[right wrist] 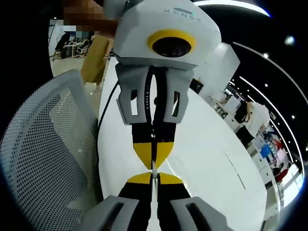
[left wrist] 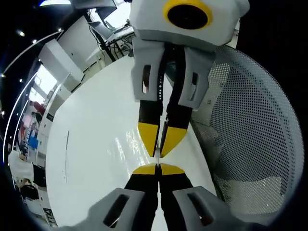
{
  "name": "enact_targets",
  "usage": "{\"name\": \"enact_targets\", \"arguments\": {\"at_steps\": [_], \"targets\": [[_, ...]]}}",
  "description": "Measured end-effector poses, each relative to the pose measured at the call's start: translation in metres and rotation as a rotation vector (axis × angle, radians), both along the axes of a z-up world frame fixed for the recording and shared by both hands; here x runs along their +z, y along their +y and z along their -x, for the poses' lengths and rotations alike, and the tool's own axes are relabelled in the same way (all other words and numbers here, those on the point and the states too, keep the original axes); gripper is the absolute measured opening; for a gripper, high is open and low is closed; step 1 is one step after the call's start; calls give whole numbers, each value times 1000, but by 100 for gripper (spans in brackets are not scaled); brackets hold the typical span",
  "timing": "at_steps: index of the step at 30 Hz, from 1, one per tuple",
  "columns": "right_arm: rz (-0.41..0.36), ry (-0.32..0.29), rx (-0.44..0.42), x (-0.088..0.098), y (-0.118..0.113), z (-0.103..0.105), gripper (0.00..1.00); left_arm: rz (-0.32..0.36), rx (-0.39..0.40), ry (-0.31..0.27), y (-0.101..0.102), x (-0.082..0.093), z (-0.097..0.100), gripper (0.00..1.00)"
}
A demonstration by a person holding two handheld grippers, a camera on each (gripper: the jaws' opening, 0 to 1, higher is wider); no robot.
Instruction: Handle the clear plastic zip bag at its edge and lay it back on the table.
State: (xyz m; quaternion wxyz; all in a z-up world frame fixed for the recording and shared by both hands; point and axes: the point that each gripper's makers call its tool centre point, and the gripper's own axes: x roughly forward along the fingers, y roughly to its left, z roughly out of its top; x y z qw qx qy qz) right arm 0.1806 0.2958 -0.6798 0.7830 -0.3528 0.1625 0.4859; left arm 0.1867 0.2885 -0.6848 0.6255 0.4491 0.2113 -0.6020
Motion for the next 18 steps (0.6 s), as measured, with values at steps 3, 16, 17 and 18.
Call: {"name": "enact_targets", "arguments": {"at_steps": [3,16,17,18], "targets": [[-1,-6,4,1,0,0,0,7,6,-4,0,1,0,0],[1,-7,12,3,0,1,0,15,19,-11,1,3,1,0],[1,-7,12,3,0,1,0,15,19,-10,1,4,1,0],[0,-6,11,3,0,1,0,15,17,-12,1,4,1,0]]}}
